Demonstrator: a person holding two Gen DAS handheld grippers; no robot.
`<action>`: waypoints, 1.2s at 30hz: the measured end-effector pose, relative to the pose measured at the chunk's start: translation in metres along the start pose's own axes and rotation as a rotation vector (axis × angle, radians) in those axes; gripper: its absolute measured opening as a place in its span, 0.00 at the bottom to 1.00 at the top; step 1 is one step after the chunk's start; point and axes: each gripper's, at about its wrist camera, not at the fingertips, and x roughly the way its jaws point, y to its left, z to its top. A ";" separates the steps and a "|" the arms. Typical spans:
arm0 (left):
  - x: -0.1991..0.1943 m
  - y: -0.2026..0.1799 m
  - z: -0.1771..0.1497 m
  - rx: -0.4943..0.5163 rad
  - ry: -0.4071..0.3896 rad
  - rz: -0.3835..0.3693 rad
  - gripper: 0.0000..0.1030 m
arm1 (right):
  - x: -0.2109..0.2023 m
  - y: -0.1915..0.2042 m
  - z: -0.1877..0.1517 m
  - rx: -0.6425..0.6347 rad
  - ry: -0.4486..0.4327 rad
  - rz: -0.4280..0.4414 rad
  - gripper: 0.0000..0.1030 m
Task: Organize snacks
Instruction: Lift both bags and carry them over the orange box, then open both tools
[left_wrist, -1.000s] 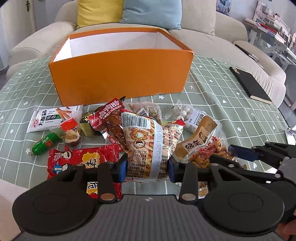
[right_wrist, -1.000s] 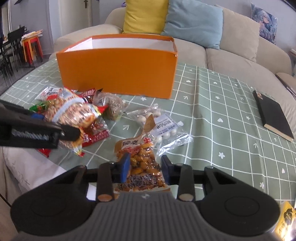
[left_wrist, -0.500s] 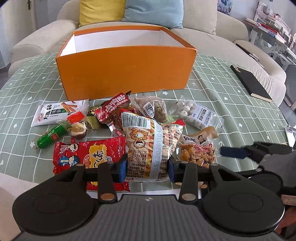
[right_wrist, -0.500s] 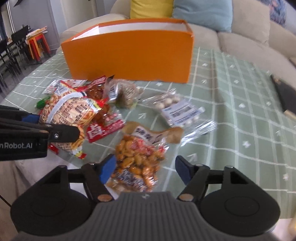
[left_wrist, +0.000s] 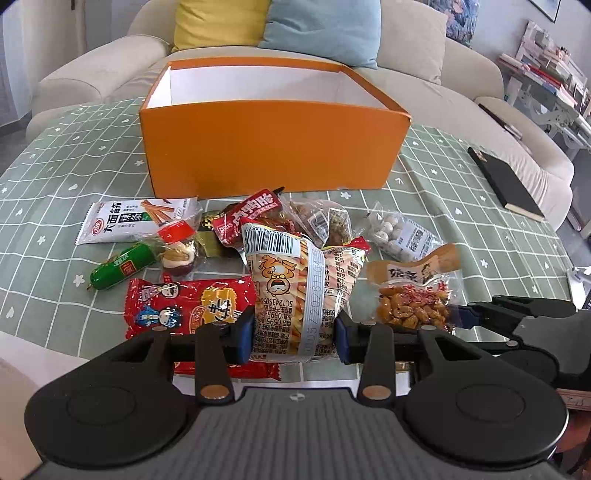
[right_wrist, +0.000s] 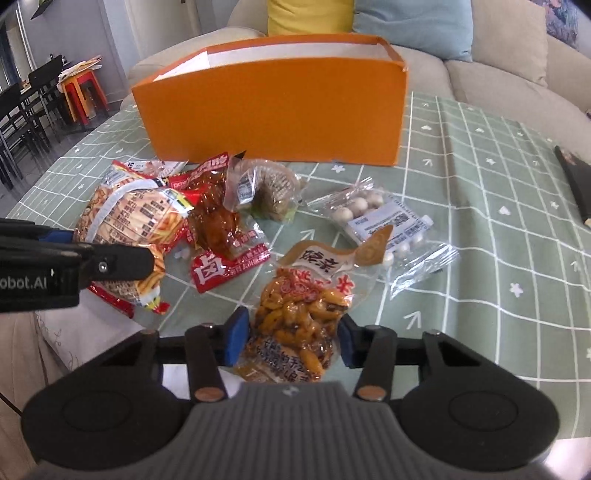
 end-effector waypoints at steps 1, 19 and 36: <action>-0.001 0.001 0.001 -0.001 -0.002 -0.002 0.45 | -0.003 0.000 0.001 0.001 -0.007 0.000 0.41; -0.032 0.038 0.077 0.000 -0.152 0.055 0.45 | -0.050 0.011 0.111 -0.015 -0.221 0.082 0.21; 0.036 0.058 0.193 0.064 -0.087 0.151 0.45 | 0.026 0.023 0.243 0.038 -0.229 0.061 0.21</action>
